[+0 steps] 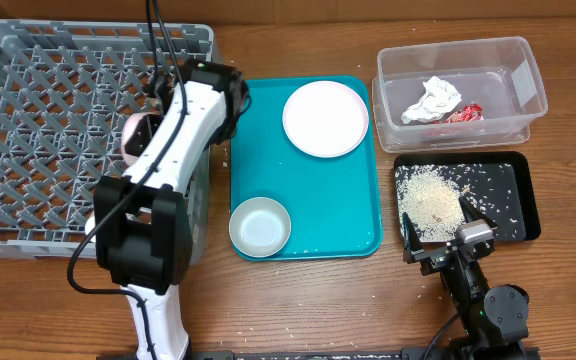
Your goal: Sort waste into correct bins and load items into the dishwasher
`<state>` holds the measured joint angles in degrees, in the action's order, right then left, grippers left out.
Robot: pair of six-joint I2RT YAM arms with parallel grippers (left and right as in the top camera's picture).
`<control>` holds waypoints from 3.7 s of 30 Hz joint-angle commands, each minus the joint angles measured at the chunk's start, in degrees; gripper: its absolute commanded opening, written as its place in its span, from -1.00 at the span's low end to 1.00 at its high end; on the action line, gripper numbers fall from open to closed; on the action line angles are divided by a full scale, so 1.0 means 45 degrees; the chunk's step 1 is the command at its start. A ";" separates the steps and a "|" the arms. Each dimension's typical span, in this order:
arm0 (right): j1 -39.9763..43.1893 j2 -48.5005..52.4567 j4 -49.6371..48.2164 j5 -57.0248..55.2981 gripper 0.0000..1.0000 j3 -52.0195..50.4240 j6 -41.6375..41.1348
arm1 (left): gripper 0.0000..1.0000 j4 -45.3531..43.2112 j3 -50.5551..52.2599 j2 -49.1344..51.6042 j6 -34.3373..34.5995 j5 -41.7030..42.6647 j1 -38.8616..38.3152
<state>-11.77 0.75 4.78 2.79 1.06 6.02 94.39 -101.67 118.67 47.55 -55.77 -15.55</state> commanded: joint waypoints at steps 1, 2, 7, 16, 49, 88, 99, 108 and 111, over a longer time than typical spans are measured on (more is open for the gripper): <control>-0.0063 -0.0083 -0.0039 0.0068 0.99 -0.0131 -0.0044 | -0.33 -0.0034 -0.0787 0.0087 0.0622 0.2798 -0.0593; -0.0063 -0.0083 -0.0044 0.0063 0.99 -0.0131 -0.0044 | -0.33 -0.0024 -0.0889 0.0073 0.0607 0.3264 -0.0680; -0.0063 -0.0083 -0.0044 0.0068 0.99 -0.0131 -0.0049 | 0.12 -0.0039 -0.1399 -0.0442 -0.0534 0.5673 -0.0996; -0.0063 -0.0083 -0.0044 0.0068 0.99 -0.0131 -0.0044 | 0.25 -0.1311 -0.1234 -0.3317 -0.3798 1.1050 -0.1146; -0.0063 -0.0083 -0.0044 0.0068 0.99 -0.0131 -0.0044 | -0.92 -0.7300 0.7563 -0.4556 -0.4959 1.3644 -0.0680; -0.0063 -0.0083 -0.0044 0.0068 0.99 -0.0131 -0.0044 | -0.92 -0.5586 0.4012 -0.1967 -0.5153 -0.2497 0.2011; -0.0063 -0.0083 -0.0039 0.0068 0.99 -0.0131 -0.0044 | -0.23 -0.3138 0.3147 -0.1991 -0.3920 -0.0811 0.0855; -0.0063 -0.0083 -0.0039 0.0068 0.99 -0.0131 -0.0044 | 0.05 -0.1637 -0.2307 -0.2186 -0.4731 0.7179 0.0491; -0.0063 -0.0083 -0.0039 0.0068 0.99 -0.0131 -0.0044 | 0.20 -0.2511 -0.3585 -0.2195 -0.5406 1.0637 0.0364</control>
<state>-11.77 0.75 4.78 2.79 1.06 6.02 84.99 -112.71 109.73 26.50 -29.76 -12.64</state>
